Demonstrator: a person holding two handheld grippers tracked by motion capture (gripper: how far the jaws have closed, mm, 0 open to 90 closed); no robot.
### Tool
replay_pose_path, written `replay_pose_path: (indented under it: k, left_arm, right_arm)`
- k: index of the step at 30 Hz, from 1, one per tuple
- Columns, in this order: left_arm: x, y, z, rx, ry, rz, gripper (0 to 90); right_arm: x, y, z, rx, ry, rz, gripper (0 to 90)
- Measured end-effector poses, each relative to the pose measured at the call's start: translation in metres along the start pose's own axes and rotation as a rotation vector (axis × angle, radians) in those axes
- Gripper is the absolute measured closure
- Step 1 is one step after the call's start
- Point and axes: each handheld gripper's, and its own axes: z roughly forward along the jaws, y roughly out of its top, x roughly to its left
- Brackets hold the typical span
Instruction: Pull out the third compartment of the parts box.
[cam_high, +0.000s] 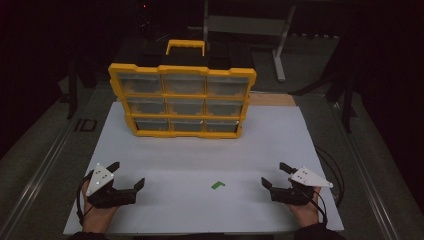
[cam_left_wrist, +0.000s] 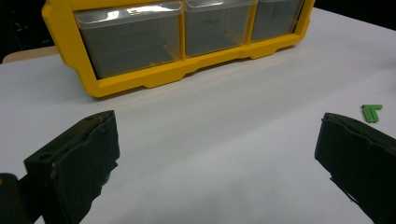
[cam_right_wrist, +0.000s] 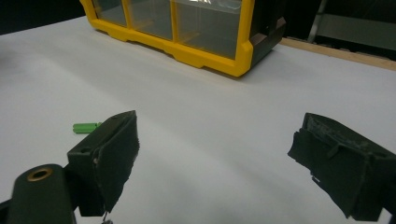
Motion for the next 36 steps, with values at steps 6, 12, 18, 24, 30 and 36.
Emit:
replay_pose_path:
  k: [6,12,18,24,30,36]
  left_arm:
    - [0.0,0.0,0.0,-0.002,0.005,0.003,0.1]
    - [0.0,0.0,0.0,-0.005,0.006,0.005,0.1]
    - [0.0,-0.001,0.004,0.019,-0.001,0.002,0.1]
    - [0.001,-0.002,0.004,0.015,0.009,-0.007,0.1]
    - [0.002,-0.002,0.004,0.019,0.013,-0.007,0.1]
    - [0.001,-0.002,0.006,0.025,0.004,-0.006,0.1]
  right_arm:
    - [0.001,0.0,0.001,0.006,0.001,0.006,12.8]
    - [0.002,0.001,0.002,0.019,-0.005,-0.008,13.1]
    - [0.007,0.005,0.002,0.006,-0.018,-0.021,12.7]
    - [0.012,0.012,0.002,0.01,-0.012,-0.014,13.4]
    - [0.021,0.031,0.005,0.011,0.009,-0.046,14.5]
    - [0.028,0.051,0.015,0.009,0.009,-0.073,15.4]
